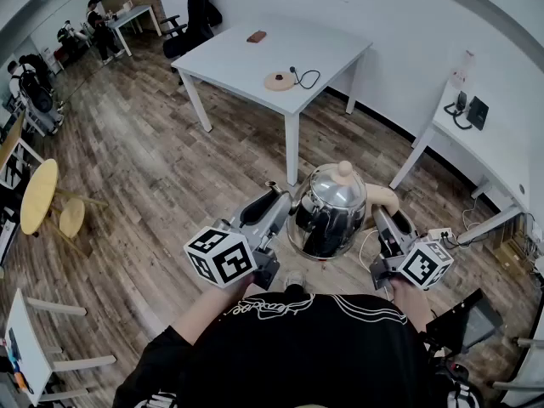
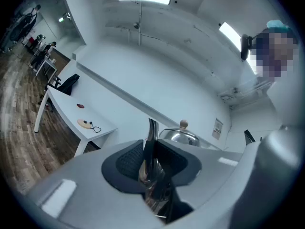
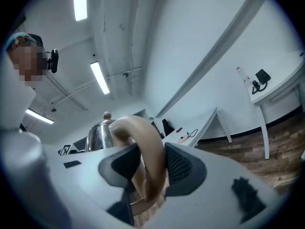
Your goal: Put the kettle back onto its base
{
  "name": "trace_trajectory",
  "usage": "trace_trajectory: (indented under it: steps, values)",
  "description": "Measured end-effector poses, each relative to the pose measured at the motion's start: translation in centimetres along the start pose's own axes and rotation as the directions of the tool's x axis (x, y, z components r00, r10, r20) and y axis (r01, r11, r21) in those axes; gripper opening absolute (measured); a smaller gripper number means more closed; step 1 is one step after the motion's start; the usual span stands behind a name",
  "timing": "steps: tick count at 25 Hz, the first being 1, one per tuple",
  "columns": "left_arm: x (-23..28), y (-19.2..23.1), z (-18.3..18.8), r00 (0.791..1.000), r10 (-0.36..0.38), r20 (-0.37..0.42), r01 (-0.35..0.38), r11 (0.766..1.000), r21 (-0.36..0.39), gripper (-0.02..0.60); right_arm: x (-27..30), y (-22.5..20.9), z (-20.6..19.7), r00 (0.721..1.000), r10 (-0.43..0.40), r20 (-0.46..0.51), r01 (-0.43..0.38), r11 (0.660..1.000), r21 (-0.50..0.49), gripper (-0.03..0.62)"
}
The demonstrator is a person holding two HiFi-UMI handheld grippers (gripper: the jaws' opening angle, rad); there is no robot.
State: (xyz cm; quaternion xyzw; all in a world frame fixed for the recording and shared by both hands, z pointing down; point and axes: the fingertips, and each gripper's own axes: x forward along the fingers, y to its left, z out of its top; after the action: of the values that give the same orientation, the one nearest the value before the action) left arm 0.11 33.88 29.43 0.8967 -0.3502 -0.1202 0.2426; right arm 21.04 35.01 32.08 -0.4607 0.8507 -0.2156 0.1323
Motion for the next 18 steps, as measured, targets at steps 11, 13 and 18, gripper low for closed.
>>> trace_trajectory:
  steps: [11,13,18]
  values:
    - [10.4,14.3,7.6,0.999,0.034,-0.002,-0.034,0.999,0.007,0.094,17.8,-7.0,2.3,1.0,0.02,-0.017,-0.02,1.0,0.017,0.158]
    - [10.8,15.6,7.9,0.999,0.032,-0.004,-0.032,0.999,0.004,0.094,19.2,-7.4,2.2,0.999,0.022,-0.025,-0.022,1.0,0.013,0.158]
    - [11.9,18.8,8.2,0.999,0.034,-0.013,-0.035,0.999,-0.016,0.094,22.5,-8.5,1.8,0.998,0.025,-0.059,-0.025,1.0,0.002,0.158]
